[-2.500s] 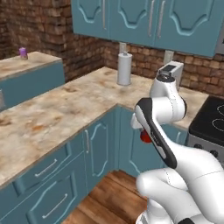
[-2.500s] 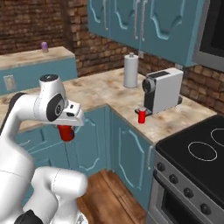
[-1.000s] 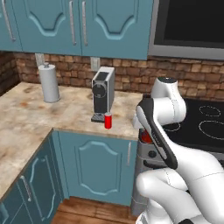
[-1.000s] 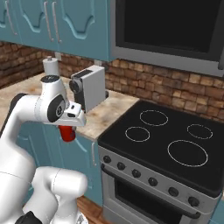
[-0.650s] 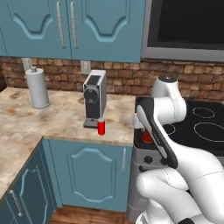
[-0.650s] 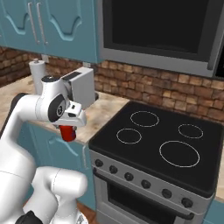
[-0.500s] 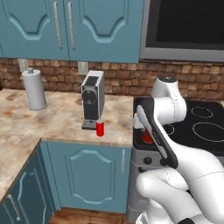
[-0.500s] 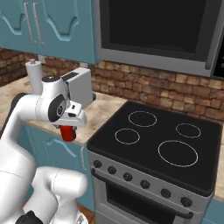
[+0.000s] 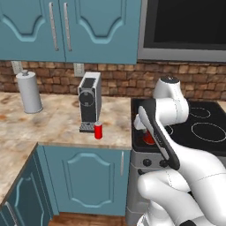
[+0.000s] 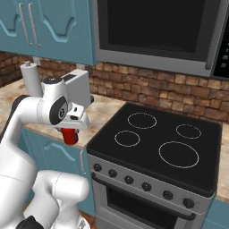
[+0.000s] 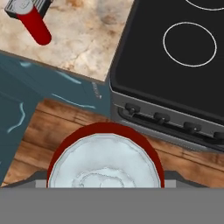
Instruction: Four empty soda cans are scattered around the kitchen. Gather all the cans and cluster them next to the stove for recycling.
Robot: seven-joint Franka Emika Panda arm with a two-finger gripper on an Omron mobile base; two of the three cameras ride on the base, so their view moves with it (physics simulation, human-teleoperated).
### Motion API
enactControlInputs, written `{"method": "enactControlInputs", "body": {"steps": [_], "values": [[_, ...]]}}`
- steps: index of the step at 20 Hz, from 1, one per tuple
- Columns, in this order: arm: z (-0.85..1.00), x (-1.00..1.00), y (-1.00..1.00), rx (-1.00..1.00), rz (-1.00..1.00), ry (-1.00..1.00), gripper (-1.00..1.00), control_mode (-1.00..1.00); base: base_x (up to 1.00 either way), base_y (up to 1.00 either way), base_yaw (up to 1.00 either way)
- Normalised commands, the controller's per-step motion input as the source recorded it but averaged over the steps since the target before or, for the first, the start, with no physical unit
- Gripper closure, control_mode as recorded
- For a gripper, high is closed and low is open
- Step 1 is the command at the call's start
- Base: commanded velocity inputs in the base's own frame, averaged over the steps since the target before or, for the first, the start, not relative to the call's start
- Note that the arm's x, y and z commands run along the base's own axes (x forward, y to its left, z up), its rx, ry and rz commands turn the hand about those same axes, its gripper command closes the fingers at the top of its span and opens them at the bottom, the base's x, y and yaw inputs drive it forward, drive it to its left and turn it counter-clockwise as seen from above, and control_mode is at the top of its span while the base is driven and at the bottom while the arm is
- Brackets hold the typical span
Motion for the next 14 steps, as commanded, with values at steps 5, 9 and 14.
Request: {"method": "enactControlInputs", "body": {"steps": [5,9,14], "values": [[-0.21,0.34,0.36,0.0,0.0,0.0,1.0,-1.0,0.0,0.0,0.0],[-0.11,0.39,0.31,0.0,0.0,0.0,1.0,-1.0,0.0,0.0,0.0],[-0.03,0.43,0.09,0.02,0.0,0.0,1.0,-1.0,0.0,0.0,0.0]]}}
